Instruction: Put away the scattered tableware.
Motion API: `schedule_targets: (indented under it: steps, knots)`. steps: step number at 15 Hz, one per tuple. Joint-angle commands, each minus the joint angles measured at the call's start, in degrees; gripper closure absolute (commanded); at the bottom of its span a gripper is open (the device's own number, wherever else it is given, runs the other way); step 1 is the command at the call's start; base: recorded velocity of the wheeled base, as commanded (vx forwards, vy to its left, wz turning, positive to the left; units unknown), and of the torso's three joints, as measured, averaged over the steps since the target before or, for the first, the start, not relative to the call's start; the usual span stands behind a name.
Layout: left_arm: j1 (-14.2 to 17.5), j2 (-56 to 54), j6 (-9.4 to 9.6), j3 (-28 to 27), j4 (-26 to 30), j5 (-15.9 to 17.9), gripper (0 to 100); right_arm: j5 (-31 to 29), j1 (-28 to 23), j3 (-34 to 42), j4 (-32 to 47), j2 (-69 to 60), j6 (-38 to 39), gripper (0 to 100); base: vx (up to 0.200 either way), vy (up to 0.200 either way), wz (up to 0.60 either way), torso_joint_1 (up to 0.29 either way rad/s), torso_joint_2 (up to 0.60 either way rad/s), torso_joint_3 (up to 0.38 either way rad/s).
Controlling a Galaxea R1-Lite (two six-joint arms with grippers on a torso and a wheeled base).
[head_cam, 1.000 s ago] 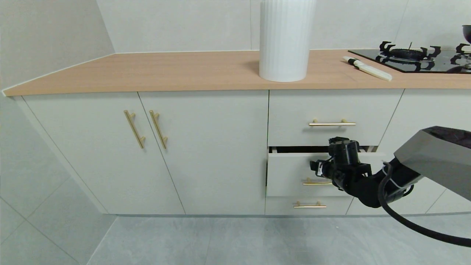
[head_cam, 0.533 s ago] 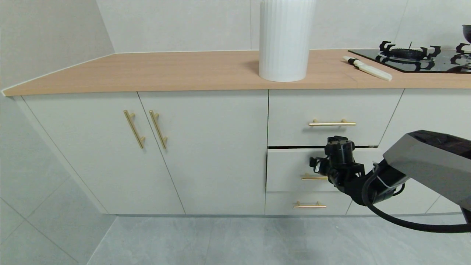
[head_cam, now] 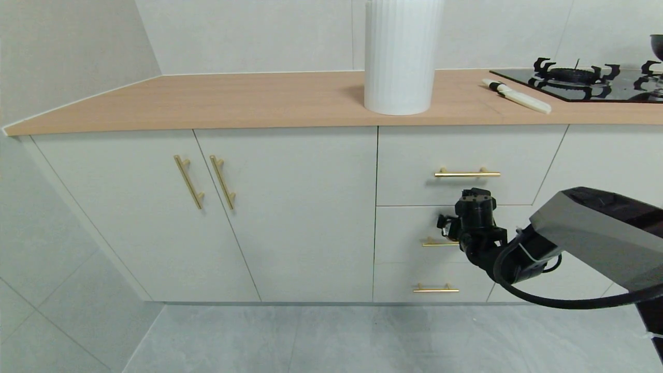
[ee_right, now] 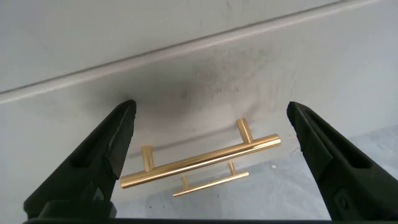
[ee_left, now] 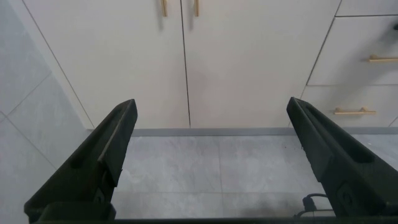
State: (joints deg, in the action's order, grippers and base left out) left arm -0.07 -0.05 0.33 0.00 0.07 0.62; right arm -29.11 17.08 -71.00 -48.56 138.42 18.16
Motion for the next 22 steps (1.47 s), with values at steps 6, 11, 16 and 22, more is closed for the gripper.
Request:
schedule_targets:
  steps: [6,11,16,22]
  knots:
    - [-0.01,0.05,0.02,0.00,0.01,-0.01,0,-0.07,0.06,2.44,-1.10,-1.31,-0.59,0,0.000,0.000,0.00,0.000,0.00,0.000]
    - [-0.01,0.05,-0.07,0.00,-0.07,-0.01,0,6.08,1.64,20.02,-0.58,-18.01,-5.33,0,0.000,0.000,0.00,0.000,0.00,0.000]
    - [-0.01,0.05,0.02,0.00,0.01,-0.01,0,6.35,3.31,38.92,-0.58,-42.18,-8.50,0,0.000,0.000,0.00,0.000,0.00,0.000]
    - [-0.01,0.05,0.02,0.00,0.01,-0.01,0,-0.24,1.47,55.71,7.33,-74.09,-15.00,0,0.000,0.000,0.00,0.000,0.00,0.000]
